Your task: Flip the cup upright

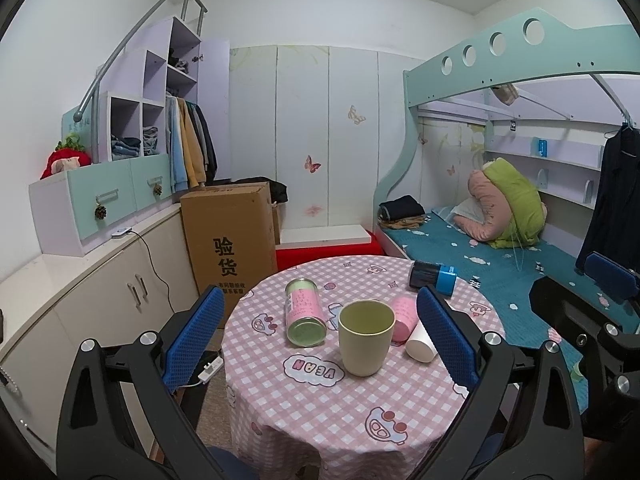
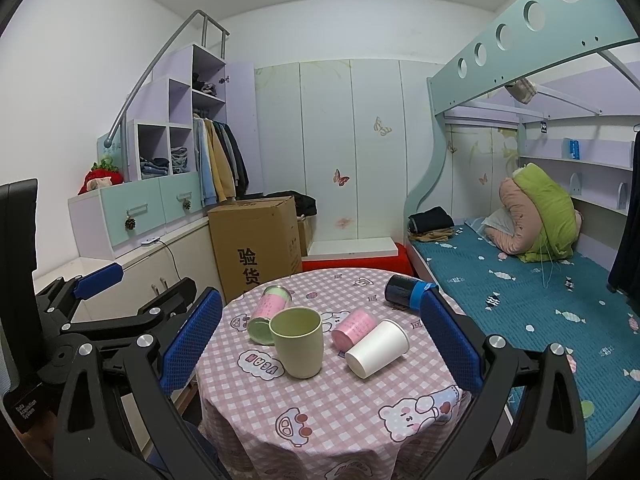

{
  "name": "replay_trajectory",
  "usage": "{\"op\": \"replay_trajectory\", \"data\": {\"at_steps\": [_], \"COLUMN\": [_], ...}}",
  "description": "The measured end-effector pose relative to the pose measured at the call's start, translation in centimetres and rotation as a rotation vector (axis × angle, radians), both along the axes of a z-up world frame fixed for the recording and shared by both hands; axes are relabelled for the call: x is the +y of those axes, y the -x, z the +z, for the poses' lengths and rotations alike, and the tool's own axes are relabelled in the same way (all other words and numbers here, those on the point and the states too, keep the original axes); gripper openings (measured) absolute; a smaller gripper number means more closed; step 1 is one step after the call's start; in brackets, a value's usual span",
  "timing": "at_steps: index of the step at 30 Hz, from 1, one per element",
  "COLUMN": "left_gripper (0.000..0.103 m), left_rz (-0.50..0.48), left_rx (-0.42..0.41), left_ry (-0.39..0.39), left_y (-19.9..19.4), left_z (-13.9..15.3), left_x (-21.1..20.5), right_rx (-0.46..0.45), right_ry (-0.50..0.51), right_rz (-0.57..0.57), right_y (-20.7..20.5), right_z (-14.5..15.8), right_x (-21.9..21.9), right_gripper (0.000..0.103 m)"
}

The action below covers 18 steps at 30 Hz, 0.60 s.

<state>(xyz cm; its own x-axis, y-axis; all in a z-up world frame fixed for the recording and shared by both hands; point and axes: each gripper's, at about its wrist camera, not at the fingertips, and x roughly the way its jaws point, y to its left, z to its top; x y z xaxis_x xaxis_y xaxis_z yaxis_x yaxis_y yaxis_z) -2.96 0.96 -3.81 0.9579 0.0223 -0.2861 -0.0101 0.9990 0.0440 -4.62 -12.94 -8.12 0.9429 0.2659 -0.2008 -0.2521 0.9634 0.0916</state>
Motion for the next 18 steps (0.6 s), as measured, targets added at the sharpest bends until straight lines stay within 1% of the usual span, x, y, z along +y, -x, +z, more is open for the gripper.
{"op": "replay_trajectory", "data": {"at_steps": [4,18], "left_gripper": [0.097,0.097], "left_rz": [-0.006,0.006], "left_rx": [0.007,-0.016], "left_ry": [0.007,-0.001], "left_y": [-0.38,-0.88], "left_z": [-0.18,-0.65], "left_x": [-0.02,-0.16], "right_rx": [0.000,0.012], "right_ry": [0.000,0.001], "right_rz": [0.000,0.000], "right_y": [0.01,-0.31], "right_z": [-0.01,-0.38], "right_x": [0.00,0.57], "right_gripper": [0.096,0.096]}}
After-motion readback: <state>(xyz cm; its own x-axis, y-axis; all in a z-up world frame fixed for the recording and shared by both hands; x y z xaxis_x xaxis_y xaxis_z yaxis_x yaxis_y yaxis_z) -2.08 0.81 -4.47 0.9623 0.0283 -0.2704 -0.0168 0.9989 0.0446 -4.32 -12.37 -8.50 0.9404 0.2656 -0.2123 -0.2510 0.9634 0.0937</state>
